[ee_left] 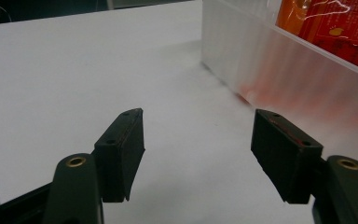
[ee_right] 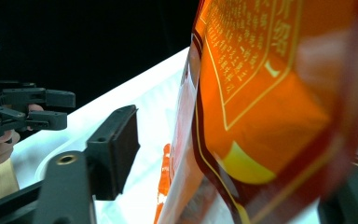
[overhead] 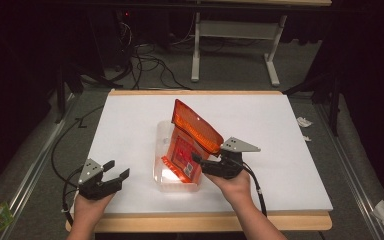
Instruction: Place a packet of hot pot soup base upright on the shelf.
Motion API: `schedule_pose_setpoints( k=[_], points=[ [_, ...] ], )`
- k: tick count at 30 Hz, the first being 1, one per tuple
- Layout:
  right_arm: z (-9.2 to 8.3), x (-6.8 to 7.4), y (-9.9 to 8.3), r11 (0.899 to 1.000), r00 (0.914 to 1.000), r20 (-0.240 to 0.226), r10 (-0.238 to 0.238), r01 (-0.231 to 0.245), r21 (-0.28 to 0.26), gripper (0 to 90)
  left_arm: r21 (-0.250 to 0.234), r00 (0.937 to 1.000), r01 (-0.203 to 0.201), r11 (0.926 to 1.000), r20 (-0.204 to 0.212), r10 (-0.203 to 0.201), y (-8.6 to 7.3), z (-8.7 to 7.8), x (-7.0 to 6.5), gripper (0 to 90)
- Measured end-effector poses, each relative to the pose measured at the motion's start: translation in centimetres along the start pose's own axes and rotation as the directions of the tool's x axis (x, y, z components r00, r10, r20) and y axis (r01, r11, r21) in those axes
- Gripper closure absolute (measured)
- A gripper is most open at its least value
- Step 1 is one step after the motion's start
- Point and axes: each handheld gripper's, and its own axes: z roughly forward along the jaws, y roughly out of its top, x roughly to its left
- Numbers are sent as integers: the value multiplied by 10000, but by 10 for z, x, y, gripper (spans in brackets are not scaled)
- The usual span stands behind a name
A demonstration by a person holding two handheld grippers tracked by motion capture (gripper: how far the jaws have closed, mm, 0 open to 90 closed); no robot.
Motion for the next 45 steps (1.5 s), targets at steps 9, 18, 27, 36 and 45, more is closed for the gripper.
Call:
schedule_pose_setpoints(
  k=[9, 18, 27, 36, 45],
  points=[
    [-20, -4, -2, 9998, 9998, -47, -183, 182, -111, 222, 26, 9999, 30, 10000, 129, -30, -1, 1, -1, 350],
    [-66, -20, -7, 9979, 9981, 470, -392, 416, -504, 199, -63, 9999, 45, 10000, 143, -44, -1, 0, -1, 349],
    [-123, -64, -28, 9988, 9778, 2055, -412, 461, -190, 133, -15, 9999, -124, 9999, 112, 124, -3, 0, -5, 346],
    [-163, -98, -53, 9978, 9714, 2335, 423, -290, -601, 0, 217, 9994, -118, 9997, -336, 125, -2, 13, -13, 170],
    [-148, -94, -61, 10000, 9801, 1984, 76, -81, 13, 0, 244, 9994, -46, 9997, -342, 54, 1, 14, -19, 113]
  ],
)
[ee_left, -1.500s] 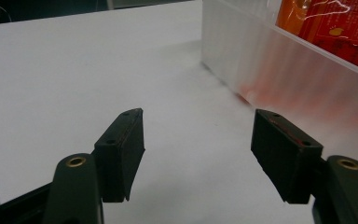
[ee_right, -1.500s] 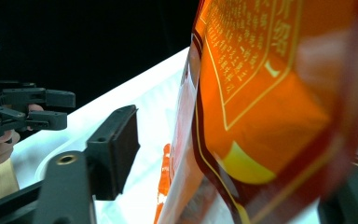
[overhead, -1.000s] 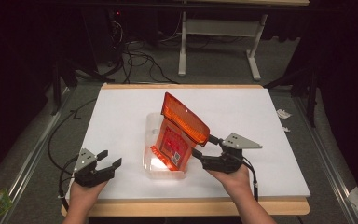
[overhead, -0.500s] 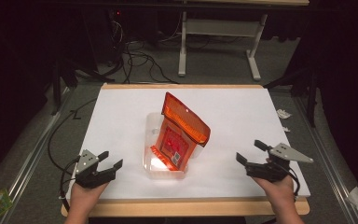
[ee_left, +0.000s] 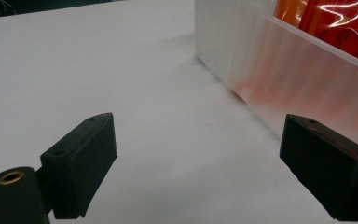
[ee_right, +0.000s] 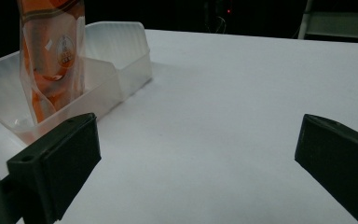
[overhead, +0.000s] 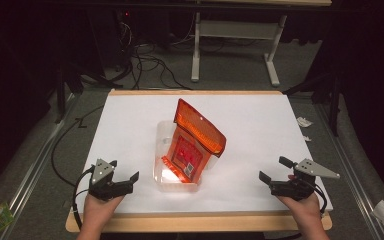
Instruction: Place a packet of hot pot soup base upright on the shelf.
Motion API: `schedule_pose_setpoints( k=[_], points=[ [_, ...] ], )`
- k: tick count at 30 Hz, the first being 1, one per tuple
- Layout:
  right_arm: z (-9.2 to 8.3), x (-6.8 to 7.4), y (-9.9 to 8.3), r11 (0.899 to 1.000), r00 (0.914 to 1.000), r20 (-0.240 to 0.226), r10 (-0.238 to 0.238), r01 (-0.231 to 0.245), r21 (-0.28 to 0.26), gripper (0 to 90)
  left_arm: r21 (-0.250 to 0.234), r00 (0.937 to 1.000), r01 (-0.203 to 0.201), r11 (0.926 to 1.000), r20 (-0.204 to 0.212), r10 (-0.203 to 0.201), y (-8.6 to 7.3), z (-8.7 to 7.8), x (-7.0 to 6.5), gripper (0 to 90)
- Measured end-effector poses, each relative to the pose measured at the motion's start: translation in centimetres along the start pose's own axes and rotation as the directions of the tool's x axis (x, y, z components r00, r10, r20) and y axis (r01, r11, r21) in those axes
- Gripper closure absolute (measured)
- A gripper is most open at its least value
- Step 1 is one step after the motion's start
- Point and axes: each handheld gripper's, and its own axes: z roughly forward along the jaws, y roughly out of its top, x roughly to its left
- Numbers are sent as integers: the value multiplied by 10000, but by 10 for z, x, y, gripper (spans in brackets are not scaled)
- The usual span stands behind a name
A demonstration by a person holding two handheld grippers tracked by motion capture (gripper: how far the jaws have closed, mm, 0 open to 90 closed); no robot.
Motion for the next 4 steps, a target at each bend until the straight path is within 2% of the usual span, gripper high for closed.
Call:
schedule_pose_setpoints(
  k=[4],
  points=[
    [2, 2, 0, 10000, 10000, 41, -25, 25, 20, 0, -42, 10000, 57, 10000, 14, -57, -1, -5, 5, 111]
  ],
)
